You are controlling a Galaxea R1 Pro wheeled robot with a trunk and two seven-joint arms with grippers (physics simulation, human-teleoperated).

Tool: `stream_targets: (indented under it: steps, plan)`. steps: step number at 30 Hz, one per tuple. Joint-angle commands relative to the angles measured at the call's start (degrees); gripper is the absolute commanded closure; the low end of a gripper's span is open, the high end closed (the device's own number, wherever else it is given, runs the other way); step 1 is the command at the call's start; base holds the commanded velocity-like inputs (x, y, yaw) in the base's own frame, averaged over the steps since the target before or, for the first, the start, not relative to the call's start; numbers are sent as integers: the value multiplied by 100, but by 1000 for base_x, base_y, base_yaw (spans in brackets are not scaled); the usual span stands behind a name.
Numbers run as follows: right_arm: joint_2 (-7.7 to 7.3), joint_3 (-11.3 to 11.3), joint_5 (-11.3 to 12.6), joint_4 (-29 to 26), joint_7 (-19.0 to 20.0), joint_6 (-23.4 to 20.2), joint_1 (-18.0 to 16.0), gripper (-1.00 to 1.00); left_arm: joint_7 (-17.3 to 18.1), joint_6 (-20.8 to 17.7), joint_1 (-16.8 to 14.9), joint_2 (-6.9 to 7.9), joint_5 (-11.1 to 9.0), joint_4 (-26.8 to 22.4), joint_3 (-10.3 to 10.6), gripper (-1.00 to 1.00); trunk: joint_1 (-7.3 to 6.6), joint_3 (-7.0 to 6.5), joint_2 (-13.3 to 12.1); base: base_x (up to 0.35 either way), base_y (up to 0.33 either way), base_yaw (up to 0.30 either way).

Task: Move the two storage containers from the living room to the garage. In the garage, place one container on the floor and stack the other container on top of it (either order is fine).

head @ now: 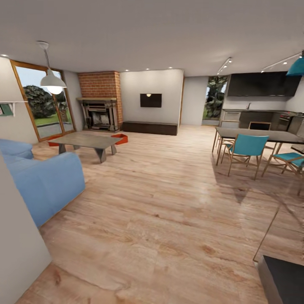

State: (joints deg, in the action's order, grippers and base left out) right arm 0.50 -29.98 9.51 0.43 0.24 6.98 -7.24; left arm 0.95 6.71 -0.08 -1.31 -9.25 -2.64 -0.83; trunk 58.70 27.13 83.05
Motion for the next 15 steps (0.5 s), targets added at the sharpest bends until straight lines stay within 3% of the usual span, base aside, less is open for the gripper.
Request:
stream_targets:
  steps: [1, 5, 15]
  plan:
    - [2, -47, 60, 10, 3, 23, -5, -100, 10, 14, -1, -1, -41, 0, -5, -100, 3, 6, 2, 321, 0, -244]
    - [-1, -48, 61, 10, 3, 23, -5, -100, 10, 14, -1, -1, -40, 0, -5, -100, 3, 6, 2, 321, 0, -169]
    - [-6, -43, 64, 10, 3, 29, -5, -100, 10, 14, -1, -1, -41, 0, -5, -100, 3, 6, 2, 321, 0, -14]
